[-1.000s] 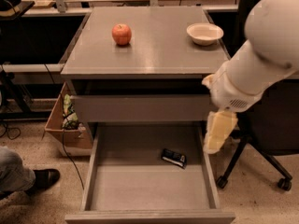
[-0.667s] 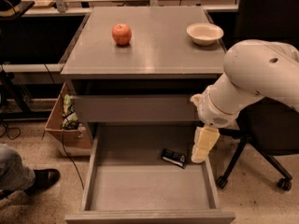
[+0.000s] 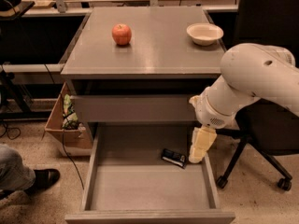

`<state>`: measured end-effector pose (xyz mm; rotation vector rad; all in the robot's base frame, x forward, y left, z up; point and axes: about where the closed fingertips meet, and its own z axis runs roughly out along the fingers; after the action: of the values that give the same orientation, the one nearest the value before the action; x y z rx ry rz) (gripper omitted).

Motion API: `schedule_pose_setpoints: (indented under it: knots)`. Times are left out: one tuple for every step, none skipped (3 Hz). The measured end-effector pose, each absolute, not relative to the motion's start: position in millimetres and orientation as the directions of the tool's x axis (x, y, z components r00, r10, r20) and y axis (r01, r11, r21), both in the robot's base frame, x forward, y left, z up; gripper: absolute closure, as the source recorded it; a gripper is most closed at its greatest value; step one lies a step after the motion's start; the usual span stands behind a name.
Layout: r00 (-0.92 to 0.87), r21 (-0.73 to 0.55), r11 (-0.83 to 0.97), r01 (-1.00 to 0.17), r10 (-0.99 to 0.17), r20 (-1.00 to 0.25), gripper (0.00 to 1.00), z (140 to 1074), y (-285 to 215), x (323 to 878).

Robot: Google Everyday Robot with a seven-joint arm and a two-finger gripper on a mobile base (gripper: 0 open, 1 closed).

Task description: Pick rxbar blueberry from middle drawer and place on counter

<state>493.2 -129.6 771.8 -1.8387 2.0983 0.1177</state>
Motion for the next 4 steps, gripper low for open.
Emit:
schedule_pose_setpoints:
  knots:
    - [-0.136, -0.137, 0.188, -0.973, -0.938, -0.318, 0.00, 730, -130, 508]
    - [-0.181, -0.108, 0.227, -0.968, -0.928, -0.327, 0.00, 671, -137, 524]
    - [-0.209, -0.086, 0.250, -0.964, -0.919, -0.334, 0.00, 614, -145, 537]
    - [-0.215, -0.074, 0.255, -0.964, -0.912, -0.348, 0.00, 565, -148, 548]
